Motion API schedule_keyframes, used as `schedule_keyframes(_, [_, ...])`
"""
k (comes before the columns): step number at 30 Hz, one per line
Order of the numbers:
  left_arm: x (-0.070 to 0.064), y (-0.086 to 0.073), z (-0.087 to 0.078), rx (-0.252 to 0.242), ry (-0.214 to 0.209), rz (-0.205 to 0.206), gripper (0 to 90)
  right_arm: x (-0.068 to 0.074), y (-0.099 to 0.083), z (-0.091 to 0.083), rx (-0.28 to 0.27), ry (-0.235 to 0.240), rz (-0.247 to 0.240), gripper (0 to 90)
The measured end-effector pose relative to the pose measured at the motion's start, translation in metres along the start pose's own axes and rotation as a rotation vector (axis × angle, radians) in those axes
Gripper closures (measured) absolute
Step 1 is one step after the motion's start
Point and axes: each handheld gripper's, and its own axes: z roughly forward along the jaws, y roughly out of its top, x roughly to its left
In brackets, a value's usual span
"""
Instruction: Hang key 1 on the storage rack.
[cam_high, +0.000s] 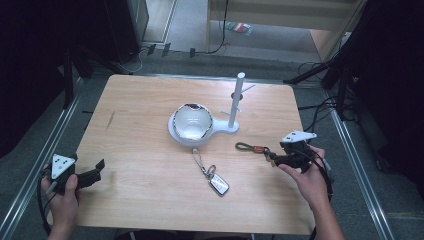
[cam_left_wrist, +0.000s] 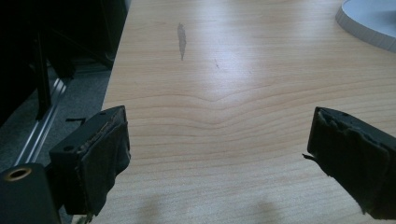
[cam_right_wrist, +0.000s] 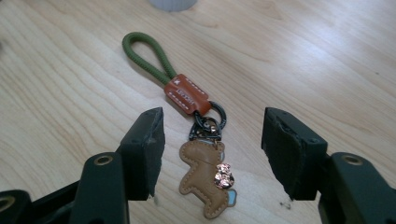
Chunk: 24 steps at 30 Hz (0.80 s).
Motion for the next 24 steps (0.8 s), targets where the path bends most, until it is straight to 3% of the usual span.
schedule_keyframes(11, [0.000, 0.000, 0.000, 0.004, 0.001, 0.001, 6.0, 0.002, 0.019, 0.010, 0.081, 0.040, -0.084, 40.2])
schedule_keyframes(14, [0.000, 0.000, 0.000, 0.005, -0.001, 0.001, 6.0, 0.001, 0.024, 0.012, 0.101, 0.034, -0.132, 40.5])
schedule_keyframes(24, [0.000, 0.000, 0.000, 0.003, 0.001, 0.002, 6.0, -0.004, 0.034, 0.019, 0.146, 0.071, -0.185, 42.8])
